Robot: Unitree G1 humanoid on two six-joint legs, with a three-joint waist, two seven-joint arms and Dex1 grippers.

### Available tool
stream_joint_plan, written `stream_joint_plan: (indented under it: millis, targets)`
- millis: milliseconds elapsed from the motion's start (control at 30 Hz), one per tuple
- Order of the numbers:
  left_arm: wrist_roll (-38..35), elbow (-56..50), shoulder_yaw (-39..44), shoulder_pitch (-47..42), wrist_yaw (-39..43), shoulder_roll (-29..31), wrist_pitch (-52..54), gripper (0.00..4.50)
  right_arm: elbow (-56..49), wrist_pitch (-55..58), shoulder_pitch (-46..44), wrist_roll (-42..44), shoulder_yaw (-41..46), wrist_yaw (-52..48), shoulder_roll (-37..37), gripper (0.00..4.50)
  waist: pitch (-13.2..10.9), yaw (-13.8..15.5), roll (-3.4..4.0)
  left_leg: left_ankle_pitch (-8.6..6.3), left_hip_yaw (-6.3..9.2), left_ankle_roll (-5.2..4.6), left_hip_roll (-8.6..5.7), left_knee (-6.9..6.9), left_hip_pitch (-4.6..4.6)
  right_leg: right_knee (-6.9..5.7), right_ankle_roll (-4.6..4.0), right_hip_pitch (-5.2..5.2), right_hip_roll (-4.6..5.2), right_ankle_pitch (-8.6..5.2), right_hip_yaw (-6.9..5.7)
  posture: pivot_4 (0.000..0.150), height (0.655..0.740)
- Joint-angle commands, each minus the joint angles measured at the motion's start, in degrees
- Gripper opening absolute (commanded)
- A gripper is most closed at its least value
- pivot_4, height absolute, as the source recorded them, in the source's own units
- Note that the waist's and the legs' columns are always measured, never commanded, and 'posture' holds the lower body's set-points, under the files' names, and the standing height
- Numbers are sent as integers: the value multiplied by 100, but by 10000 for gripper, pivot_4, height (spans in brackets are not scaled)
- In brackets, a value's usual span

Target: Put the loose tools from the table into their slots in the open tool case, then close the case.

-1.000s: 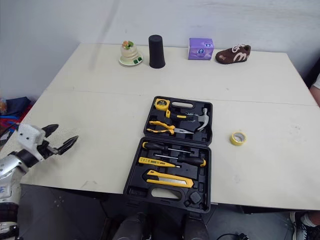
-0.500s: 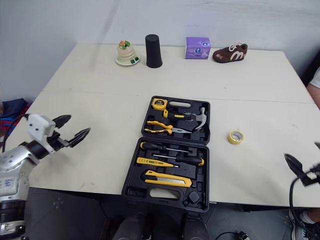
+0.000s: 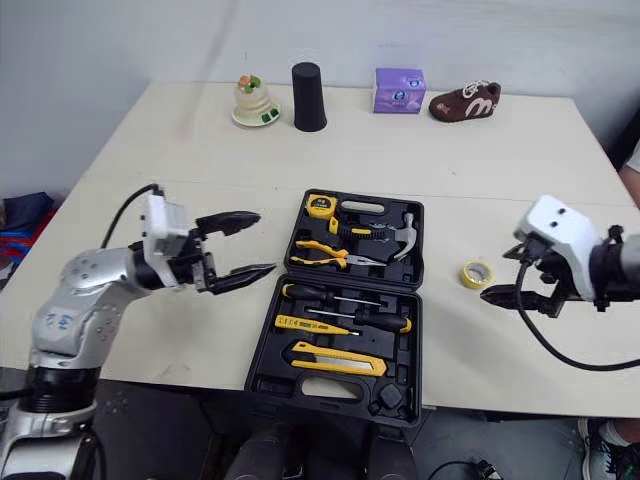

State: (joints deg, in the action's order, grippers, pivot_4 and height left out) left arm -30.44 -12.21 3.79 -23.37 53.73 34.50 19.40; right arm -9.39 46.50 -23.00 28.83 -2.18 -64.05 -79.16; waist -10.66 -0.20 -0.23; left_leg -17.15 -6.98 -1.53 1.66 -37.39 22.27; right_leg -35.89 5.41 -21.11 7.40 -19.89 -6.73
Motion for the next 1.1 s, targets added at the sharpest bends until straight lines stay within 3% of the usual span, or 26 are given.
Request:
stream_joint_plan:
  millis: [33,267,667,800,1000,1100]
  targets:
    - [-32,-380,-161,-153,-88,-190,-55,44732,387,-296,-728,-895,-911,-509,208,45000,-1,3,0,1,-2,-2,-1,-6,10,-2,1,-7,0,1,0,1500,7380]
    - [-95,-702,-294,14,-16,-184,152,44732,1327,-750,-1651,-1898,-1775,-922,1002,45000,-4,6,-4,15,-5,1,0,-22,20,-15,5,-18,-3,3,2,1500,7380]
    - [-13,-794,-301,110,-31,-146,119,44732,2214,-1125,-2012,-2703,-1961,-1295,1555,45000,-4,10,-4,15,-2,0,1,-31,23,-23,7,-18,-3,4,0,1500,7380]
    - [35,-732,-334,77,17,-157,41,45000,2321,-1157,-2040,-2892,-2008,-1462,1599,32992,-4,10,-4,15,-2,-1,0,-33,24,-25,7,-19,-3,4,0,1500,7380]
    - [61,-658,-375,60,134,-149,-51,45000,2393,-1390,-1990,-3063,-1868,-1436,1717,1602,-4,10,-4,15,-3,0,0,-39,24,-30,7,-19,-3,4,1,1500,7380]
    - [51,-640,-400,48,244,-138,-85,45000,2345,-1636,-1960,-3120,-1798,-1445,1662,654,-4,10,-4,15,-3,0,0,-42,23,-35,7,-19,-3,4,1,1500,7380]
